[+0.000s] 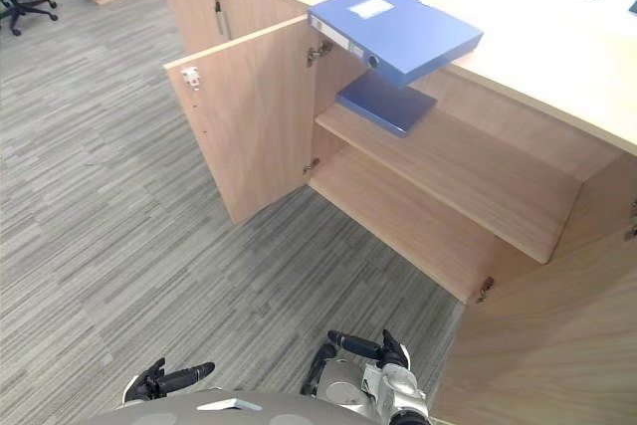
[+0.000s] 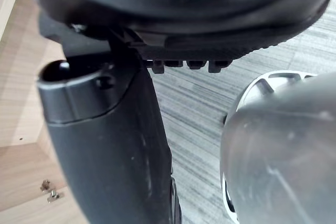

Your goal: Walk over to the cabinet, pick up the folder, carry it to the office cabinet, place the folder inside the office cabinet, then close the office cabinet door

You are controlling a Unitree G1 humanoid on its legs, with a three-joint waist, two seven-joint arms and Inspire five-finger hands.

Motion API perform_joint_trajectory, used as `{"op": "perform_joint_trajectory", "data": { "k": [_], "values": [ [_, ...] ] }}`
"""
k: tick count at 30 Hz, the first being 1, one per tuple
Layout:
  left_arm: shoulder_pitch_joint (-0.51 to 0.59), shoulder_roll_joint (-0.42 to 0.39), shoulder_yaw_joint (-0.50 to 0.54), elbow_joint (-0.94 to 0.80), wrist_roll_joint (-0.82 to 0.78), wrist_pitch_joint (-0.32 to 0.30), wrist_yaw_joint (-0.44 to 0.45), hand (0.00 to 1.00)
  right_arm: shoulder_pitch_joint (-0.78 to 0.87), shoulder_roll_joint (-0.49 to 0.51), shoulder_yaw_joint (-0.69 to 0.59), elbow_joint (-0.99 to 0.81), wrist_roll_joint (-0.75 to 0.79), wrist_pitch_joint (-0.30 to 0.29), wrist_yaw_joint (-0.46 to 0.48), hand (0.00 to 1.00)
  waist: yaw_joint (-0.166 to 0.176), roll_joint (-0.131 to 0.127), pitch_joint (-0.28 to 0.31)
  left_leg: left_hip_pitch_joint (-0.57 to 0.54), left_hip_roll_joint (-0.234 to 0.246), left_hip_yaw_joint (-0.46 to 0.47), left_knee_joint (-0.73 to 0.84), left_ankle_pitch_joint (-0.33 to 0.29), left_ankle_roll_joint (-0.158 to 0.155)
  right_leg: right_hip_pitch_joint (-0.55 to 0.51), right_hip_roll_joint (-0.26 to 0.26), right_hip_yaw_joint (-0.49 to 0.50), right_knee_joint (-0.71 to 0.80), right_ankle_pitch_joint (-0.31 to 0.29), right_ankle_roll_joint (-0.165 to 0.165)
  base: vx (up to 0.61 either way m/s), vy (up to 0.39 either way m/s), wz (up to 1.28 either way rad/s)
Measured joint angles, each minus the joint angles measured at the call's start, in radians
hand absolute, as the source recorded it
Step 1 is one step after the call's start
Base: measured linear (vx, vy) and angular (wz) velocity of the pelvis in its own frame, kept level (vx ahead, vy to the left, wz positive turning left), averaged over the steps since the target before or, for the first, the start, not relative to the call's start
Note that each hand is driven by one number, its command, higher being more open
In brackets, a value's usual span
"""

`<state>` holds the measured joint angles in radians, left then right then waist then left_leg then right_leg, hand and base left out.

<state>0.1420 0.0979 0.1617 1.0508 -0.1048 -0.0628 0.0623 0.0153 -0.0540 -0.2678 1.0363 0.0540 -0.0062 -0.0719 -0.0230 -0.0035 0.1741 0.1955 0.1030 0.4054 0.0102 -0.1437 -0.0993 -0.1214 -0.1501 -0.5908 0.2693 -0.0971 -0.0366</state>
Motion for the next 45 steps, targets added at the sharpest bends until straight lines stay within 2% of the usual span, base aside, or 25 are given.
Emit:
{"op": "perform_joint_trajectory", "data": {
  "k": [2, 4, 6, 7, 8, 9, 10, 11, 12, 13, 14, 15, 16, 17, 18, 19, 20, 21, 22, 23, 26, 30, 35, 39, 45],
  "values": [
    [-0.012, 0.002, -0.002, 0.0, 0.0, 0.0, 0.0, 1.0, 0.0, 0.0, 0.001, 0.01, 0.0, -0.001, -0.001, 1.0, -0.003, -0.002, -0.007, 0.008, 0.033, 0.002, -0.013, -0.002, -0.02, 0.005, 0.044, -0.007, -0.011, -0.024, -0.012, 0.13, -0.221, -0.13],
    [-0.019, 0.007, -0.004, 0.0, -0.002, 0.0, 0.001, 1.0, 0.002, 0.004, 0.001, 0.018, 0.002, 0.0, -0.001, 1.0, -0.005, -0.002, -0.017, -0.003, 0.094, 0.007, 0.033, -0.036, -0.055, 0.019, 0.1, -0.015, -0.031, -0.056, -0.019, 0.22, -0.242, -0.17],
    [-0.022, 0.018, -0.005, 0.0, -0.003, 0.001, 0.0, 1.0, 0.006, 0.005, 0.001, 0.023, 0.008, 0.0, -0.006, 1.0, -0.005, -0.004, -0.023, -0.055, 0.177, -0.004, 0.202, -0.079, -0.046, 0.06, 0.165, -0.008, -0.076, -0.058, -0.023, 0.27, -0.223, -0.15],
    [-0.027, 0.023, -0.003, -0.004, -0.006, 0.001, -0.002, 1.0, 0.008, 0.005, 0.003, 0.034, 0.01, 0.001, -0.008, 1.0, -0.003, -0.01, -0.026, -0.121, 0.241, -0.011, 0.389, -0.106, -0.042, 0.098, 0.203, -0.002, -0.116, -0.05, -0.037, 0.26, -0.16, -0.2],
    [-0.029, 0.036, -0.001, -0.015, -0.009, 0.002, 0.0, 1.0, 0.008, -0.001, 0.012, 0.047, 0.01, 0.0, -0.012, 1.0, 0.001, -0.013, -0.027, -0.163, 0.28, -0.022, 0.546, -0.118, -0.019, 0.131, 0.228, 0.018, -0.145, -0.043, -0.057, 0.32, -0.179, -0.54],
    [-0.023, 0.02, 0.0, -0.033, -0.012, 0.002, 0.002, 1.0, 0.008, -0.02, 0.027, 0.065, 0.01, 0.0, -0.019, 1.0, 0.016, -0.007, -0.028, -0.19, 0.312, -0.031, 0.706, -0.127, -0.009, 0.184, 0.246, 0.051, -0.171, -0.041, -0.06, 0.39, -0.095, -0.83],
    [-0.018, 0.018, 0.0, -0.045, -0.012, 0.001, 0.004, 1.0, 0.009, -0.032, 0.042, 0.08, 0.01, 0.001, -0.024, 1.0, 0.027, -0.004, -0.027, -0.208, 0.304, -0.033, 0.791, -0.139, -0.012, 0.231, 0.25, 0.09, -0.191, -0.04, -0.062, 0.72, 0.175, -2.2],
    [-0.028, -0.006, -0.003, -0.078, -0.017, -0.003, 0.012, 1.0, -0.011, -0.053, 0.043, 0.091, 0.01, 0.001, -0.025, 1.0, 0.049, 0.02, -0.026, -0.356, 0.21, -0.104, 0.735, -0.183, -0.006, 0.295, 0.22, 0.236, -0.215, -0.036, -0.072, 0.68, 0.32, -2.14],
    [-0.032, -0.005, -0.007, -0.078, -0.02, -0.003, 0.015, 1.0, -0.006, -0.047, 0.043, 0.09, 0.01, 0.001, -0.025, 1.0, 0.047, 0.018, -0.023, -0.368, 0.186, -0.116, 0.629, -0.151, 0.009, 0.31, 0.2, 0.251, -0.211, -0.04, -0.053, 0.57, 0.409, -1.98],
    [-0.033, -0.012, -0.017, -0.079, -0.024, -0.006, 0.02, 1.0, 0.008, -0.05, 0.037, 0.079, 0.023, 0.001, -0.022, 1.0, 0.044, 0.041, -0.025, -0.381, 0.183, -0.11, 0.503, 0.0, 0.048, 0.319, 0.201, 0.259, -0.199, -0.058, -0.015, 0.28, 0.297, -0.49],
    [-0.04, -0.013, -0.031, -0.077, -0.023, -0.007, 0.021, 1.0, 0.012, -0.054, 0.032, 0.076, 0.034, 0.001, -0.024, 1.0, 0.04, 0.052, -0.026, -0.379, 0.18, -0.119, 0.507, -0.02, 0.041, 0.327, 0.195, 0.265, -0.195, -0.068, 0.003, 0.28, 0.323, -0.06],
    [-0.057, -0.011, -0.035, -0.081, -0.024, -0.012, 0.021, 1.0, 0.014, -0.05, 0.041, 0.075, 0.032, 0.001, -0.026, 1.0, 0.041, 0.029, -0.024, -0.374, 0.147, -0.14, 0.498, -0.014, 0.048, 0.326, 0.164, 0.264, -0.197, -0.073, 0.018, 0.21, 0.281, 0.15],
    [-0.063, -0.012, -0.034, -0.083, -0.024, -0.018, 0.021, 1.0, 0.015, -0.048, 0.045, 0.073, 0.032, 0.001, -0.025, 1.0, 0.046, 0.018, -0.02, -0.373, 0.132, -0.155, 0.498, -0.014, 0.048, 0.324, 0.154, 0.266, -0.205, -0.076, 0.025, 0.13, 0.249, 0.07],
    [-0.067, -0.012, -0.023, -0.093, -0.037, -0.021, 0.017, 1.0, 0.011, -0.036, 0.05, 0.072, 0.031, 0.002, -0.024, 1.0, 0.054, 0.001, 0.004, -0.4, 0.12, -0.209, 0.586, -0.013, 0.046, 0.342, 0.14, 0.284, -0.214, -0.078, 0.034, 0.09, 0.229, -0.13],
    [-0.072, -0.011, 0.002, -0.1, -0.058, -0.023, 0.018, 1.0, 0.005, -0.028, 0.058, 0.06, 0.031, 0.001, -0.024, 1.0, 0.054, 0.005, 0.015, -0.45, 0.081, -0.307, 0.627, -0.056, 0.011, 0.362, 0.133, 0.296, -0.217, -0.076, 0.046, 0.14, 0.294, -0.42],
    [-0.059, -0.012, 0.008, -0.099, -0.058, -0.023, 0.022, 1.0, 0.002, -0.03, 0.068, 0.059, 0.03, 0.0, -0.023, 1.0, 0.054, 0.0, 0.004, -0.437, 0.034, -0.443, 0.506, -0.079, -0.014, 0.358, 0.123, 0.325, -0.208, -0.08, 0.061, 0.12, 0.204, -0.58],
    [-0.045, -0.014, 0.004, -0.098, -0.058, -0.024, 0.022, 1.0, 0.003, -0.034, 0.072, 0.059, 0.029, -0.001, -0.023, 1.0, 0.057, 0.025, -0.002, -0.418, 0.029, -0.475, 0.434, -0.041, -0.009, 0.351, 0.123, 0.346, -0.202, -0.085, 0.072, 0.12, 0.276, -0.94],
    [-0.025, -0.009, -0.004, -0.079, -0.055, -0.02, 0.02, 1.0, 0.003, -0.021, 0.075, 0.063, 0.029, -0.009, -0.023, 1.0, 0.057, 0.019, -0.005, -0.388, 0.025, -0.44, 0.418, 0.0, -0.015, 0.35, 0.095, 0.39, -0.193, -0.09, 0.088, 0.15, 0.294, -0.98],
    [-0.012, 0.003, -0.003, -0.072, -0.05, -0.02, 0.025, 1.0, 0.009, -0.005, 0.075, 0.06, 0.029, -0.008, -0.019, 1.0, 0.052, -0.001, -0.019, -0.374, 0.0, -0.399, 0.388, -0.001, -0.002, 0.337, 0.056, 0.412, -0.195, -0.084, 0.109, 0.18, 0.333, -0.86],
    [-0.016, 0.01, -0.004, -0.064, -0.049, -0.02, 0.026, 1.0, 0.011, -0.001, 0.07, 0.06, 0.031, -0.004, -0.018, 1.0, 0.05, -0.006, -0.02, -0.374, -0.014, -0.377, 0.385, -0.006, 0.01, 0.329, 0.035, 0.424, -0.205, -0.076, 0.123, 0.16, 0.214, -0.53],
    [-0.018, 0.016, -0.018, -0.048, -0.045, -0.02, 0.025, 1.0, 0.013, -0.004, 0.062, 0.062, 0.029, 0.0, -0.017, 1.0, 0.044, -0.007, -0.021, -0.342, -0.058, -0.321, 0.343, -0.005, 0.047, 0.312, -0.018, 0.445, -0.204, -0.048, 0.169, 0.11, 0.209, -0.36],
    [-0.024, 0.024, -0.063, -0.048, -0.044, -0.023, 0.024, 1.0, 0.019, -0.008, 0.063, 0.065, 0.028, 0.001, -0.011, 1.0, 0.044, -0.005, -0.055, -0.305, -0.104, -0.275, 0.235, 0.028, 0.093, 0.268, -0.069, 0.454, -0.196, 0.002, 0.197, 0.07, 0.176, -0.25],
    [-0.033, 0.025, -0.089, -0.047, -0.043, -0.024, 0.024, 1.0, 0.016, -0.01, 0.067, 0.065, 0.028, 0.002, -0.004, 1.0, 0.038, -0.007, -0.066, -0.284, -0.143, -0.242, 0.152, 0.061, 0.131, 0.222, -0.105, 0.456, -0.182, 0.048, 0.195, 0.01, 0.162, -0.16],
    [-0.037, 0.026, -0.116, -0.049, -0.042, -0.024, 0.025, 1.0, 0.008, -0.01, 0.076, 0.063, 0.022, 0.002, -0.004, 1.0, 0.02, -0.011, -0.069, -0.269, -0.172, -0.229, 0.095, 0.093, 0.153, 0.207, -0.129, 0.423, -0.186, 0.075, 0.177, -0.02, 0.112, -0.06],
    [-0.02, 0.026, -0.15, -0.175, -0.109, -0.027, 0.035, 1.0, 0.008, -0.009, 0.084, 0.056, -0.009, 0.002, -0.004, 1.0, 0.023, -0.017, -0.072, -0.248, -0.192, -0.229, -0.027, 0.181, 0.15, 0.189, -0.137, 0.368, -0.216, 0.077, 0.169, -0.08, -0.031, 0.0]
  ]
}}
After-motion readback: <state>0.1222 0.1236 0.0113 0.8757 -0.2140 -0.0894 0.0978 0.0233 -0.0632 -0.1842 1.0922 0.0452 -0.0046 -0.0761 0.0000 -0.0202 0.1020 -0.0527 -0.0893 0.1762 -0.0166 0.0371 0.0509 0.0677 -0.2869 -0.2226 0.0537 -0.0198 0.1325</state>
